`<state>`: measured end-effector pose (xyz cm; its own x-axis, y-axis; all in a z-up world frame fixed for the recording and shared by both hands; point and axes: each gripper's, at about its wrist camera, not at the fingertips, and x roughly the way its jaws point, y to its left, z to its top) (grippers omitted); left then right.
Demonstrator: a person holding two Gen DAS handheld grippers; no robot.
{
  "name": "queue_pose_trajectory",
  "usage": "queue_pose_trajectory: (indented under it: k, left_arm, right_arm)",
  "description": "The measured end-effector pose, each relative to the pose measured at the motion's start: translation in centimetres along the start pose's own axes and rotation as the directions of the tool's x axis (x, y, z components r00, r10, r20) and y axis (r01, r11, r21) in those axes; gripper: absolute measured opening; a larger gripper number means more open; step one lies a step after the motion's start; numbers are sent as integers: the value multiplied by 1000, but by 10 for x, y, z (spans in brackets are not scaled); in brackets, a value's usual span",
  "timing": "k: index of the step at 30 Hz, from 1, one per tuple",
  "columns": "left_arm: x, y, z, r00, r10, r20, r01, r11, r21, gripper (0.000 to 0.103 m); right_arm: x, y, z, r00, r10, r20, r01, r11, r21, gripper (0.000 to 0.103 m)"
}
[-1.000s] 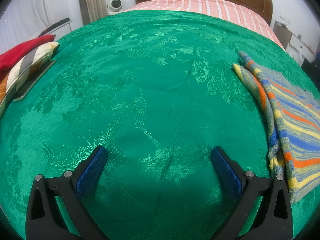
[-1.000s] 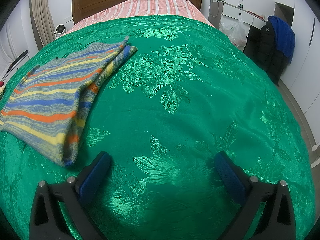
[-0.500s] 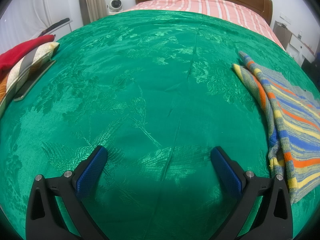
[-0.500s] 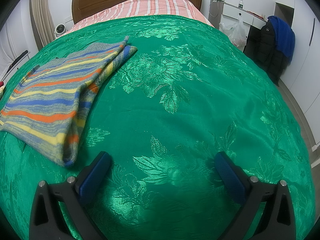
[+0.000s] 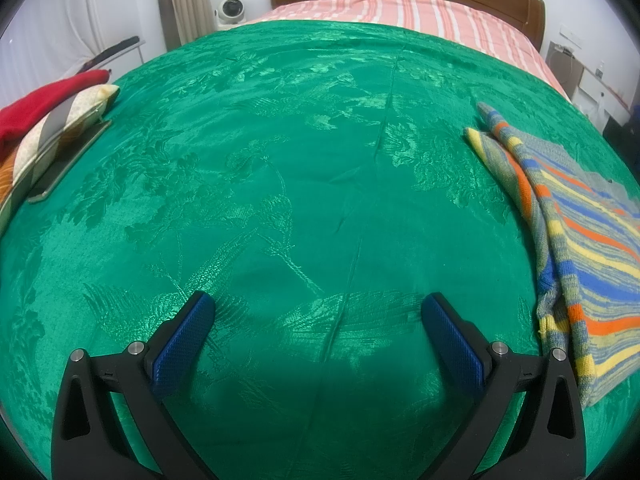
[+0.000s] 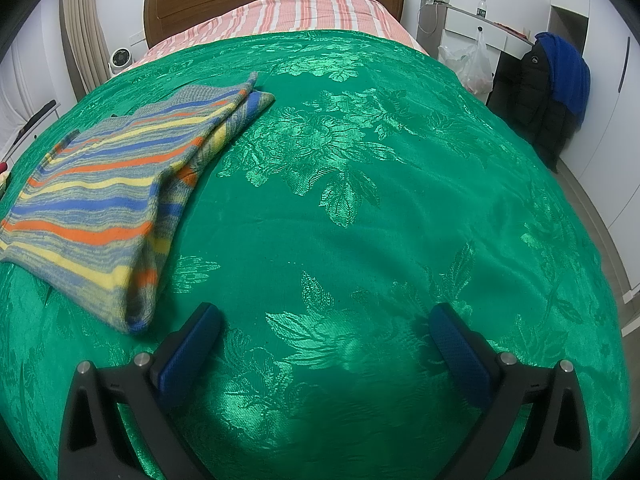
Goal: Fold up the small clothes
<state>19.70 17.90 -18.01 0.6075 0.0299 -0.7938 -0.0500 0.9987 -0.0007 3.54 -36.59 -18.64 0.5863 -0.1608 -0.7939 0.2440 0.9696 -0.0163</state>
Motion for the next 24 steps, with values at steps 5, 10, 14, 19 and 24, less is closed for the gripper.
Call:
queue_pose_trajectory:
  k: [5, 10, 14, 19, 24]
  left_arm:
    - [-1, 0, 1, 1000, 0, 0, 0, 1000, 0, 103]
    - [0, 0, 0, 1000, 0, 0, 0, 1000, 0, 103]
    - [0, 0, 1, 1000, 0, 0, 0, 1000, 0, 103]
    - [0, 0, 1, 1000, 0, 0, 0, 1000, 0, 103]
    - [0, 0, 1, 1000, 0, 1, 0, 1000, 0, 103]
  right_arm:
    - [0, 0, 0, 1000, -1, -1, 1, 1000, -1, 103]
    - [1, -1, 0, 1000, 0, -1, 0, 1000, -1, 103]
    - [1, -1, 0, 1000, 1, -1, -1, 1000, -1, 103]
    - [1, -1, 0, 1000, 1, -1, -1, 1000, -1, 103]
    - [0, -1, 0, 1000, 1, -1, -1, 1000, -1, 103]
